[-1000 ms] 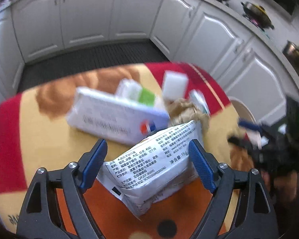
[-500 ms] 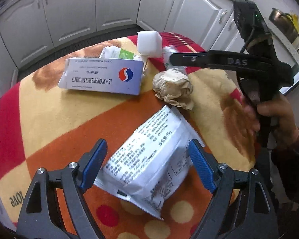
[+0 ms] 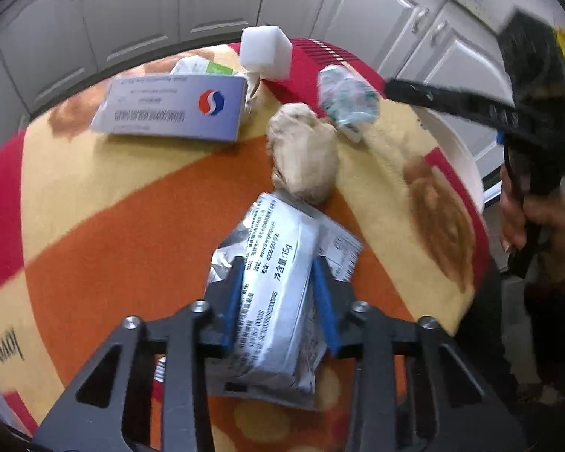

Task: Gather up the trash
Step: 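Grasp the silver snack bag with the left tool while the right tool grasps the clear plastic wrapper, then carry silver bag and plastic wrapper to the beige bucket and release both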

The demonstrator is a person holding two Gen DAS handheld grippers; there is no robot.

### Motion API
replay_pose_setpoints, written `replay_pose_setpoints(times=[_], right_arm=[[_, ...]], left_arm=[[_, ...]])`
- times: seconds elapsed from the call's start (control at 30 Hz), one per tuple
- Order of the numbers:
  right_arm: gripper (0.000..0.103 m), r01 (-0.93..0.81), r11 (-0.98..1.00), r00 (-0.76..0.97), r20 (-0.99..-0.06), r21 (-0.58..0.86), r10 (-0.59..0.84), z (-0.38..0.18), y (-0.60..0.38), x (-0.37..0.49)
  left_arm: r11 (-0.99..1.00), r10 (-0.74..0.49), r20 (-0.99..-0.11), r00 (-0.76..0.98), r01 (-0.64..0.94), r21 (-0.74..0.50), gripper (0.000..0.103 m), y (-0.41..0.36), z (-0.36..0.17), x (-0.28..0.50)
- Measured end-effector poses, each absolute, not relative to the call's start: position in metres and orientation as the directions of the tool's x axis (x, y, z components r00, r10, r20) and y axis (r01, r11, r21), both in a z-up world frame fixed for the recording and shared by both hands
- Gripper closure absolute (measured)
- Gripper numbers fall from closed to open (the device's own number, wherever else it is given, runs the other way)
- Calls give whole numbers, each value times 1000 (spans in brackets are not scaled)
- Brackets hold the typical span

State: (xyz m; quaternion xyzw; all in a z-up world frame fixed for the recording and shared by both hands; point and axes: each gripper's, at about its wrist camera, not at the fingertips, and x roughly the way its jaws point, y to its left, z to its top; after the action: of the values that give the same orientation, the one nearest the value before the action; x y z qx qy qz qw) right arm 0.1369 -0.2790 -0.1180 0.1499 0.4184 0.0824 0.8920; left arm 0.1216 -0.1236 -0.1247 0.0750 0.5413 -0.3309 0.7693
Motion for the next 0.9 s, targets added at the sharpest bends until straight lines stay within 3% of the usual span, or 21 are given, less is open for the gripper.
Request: replay_pose_setpoints(times=[0.07, 0.3, 0.37, 0.4, 0.57, 0.6, 0.7, 0.9], right_arm=[[86, -24, 945, 643, -719, 327, 265, -115, -282, 123], [86, -29, 957, 643, -728, 288, 238, -112, -282, 101], [69, -25, 959, 636, -735, 283, 234, -117, -277, 109], [51, -23, 958, 635, -735, 287, 236, -119, -274, 114], [47, -17, 951, 628, -736, 310, 251, -133, -257, 149], [51, -19, 954, 624, -742, 298, 245, -136, -252, 156], [87, 24, 961, 590, -780, 276, 209, -150, -250, 174], [94, 2, 947, 646, -723, 321, 244, -125, -271, 137]], left_arm=[[782, -446, -875, 189, 557, -279, 80, -113, -122, 113], [818, -438, -871, 223, 501, -283, 83, -105, -110, 91], [827, -444, -867, 225, 476, -300, 83, -104, -112, 89], [832, -447, -865, 229, 460, -309, 83, -97, -112, 86], [853, -455, -852, 259, 402, -333, 83, -88, -112, 78], [856, -453, -850, 269, 399, -329, 83, -87, -111, 77], [856, -468, -835, 289, 384, -346, 83, -81, -103, 74], [842, -483, -808, 338, 432, -323, 83, -88, -79, 62]])
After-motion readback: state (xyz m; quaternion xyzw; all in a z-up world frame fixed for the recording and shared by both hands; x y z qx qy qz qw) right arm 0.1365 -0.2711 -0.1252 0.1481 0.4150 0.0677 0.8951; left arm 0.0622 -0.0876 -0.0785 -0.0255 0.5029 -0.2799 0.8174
